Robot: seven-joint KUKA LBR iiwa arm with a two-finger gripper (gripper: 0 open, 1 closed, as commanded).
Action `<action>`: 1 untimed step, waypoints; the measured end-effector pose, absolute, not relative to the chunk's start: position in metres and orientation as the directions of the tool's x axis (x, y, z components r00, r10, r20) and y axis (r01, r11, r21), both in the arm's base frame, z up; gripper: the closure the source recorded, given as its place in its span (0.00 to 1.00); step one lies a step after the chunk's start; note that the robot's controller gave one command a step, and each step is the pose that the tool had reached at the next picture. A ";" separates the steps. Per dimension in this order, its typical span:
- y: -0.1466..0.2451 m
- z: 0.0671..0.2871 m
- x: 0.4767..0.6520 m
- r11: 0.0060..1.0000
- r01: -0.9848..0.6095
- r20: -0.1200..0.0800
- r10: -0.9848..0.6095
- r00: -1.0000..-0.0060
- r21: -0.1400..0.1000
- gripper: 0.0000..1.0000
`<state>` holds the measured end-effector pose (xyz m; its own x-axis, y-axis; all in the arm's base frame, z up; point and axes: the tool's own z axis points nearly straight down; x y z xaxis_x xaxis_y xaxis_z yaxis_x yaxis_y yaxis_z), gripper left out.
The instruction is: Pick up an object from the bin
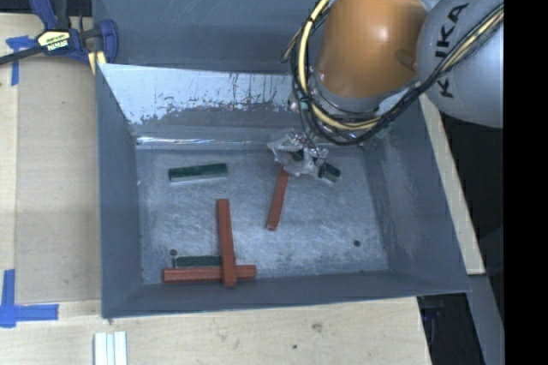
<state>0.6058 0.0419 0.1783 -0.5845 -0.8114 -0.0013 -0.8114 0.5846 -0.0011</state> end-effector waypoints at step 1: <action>0.043 0.178 0.606 0.585 -0.811 -0.002 -0.811 -0.585 0.000 0.00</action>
Offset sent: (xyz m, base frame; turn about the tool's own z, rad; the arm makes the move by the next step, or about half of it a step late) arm 0.0000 0.0000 0.0000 0.0000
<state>0.6058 0.0426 0.1783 -0.5846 -0.8113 -0.0019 -0.8113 0.5846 -0.0004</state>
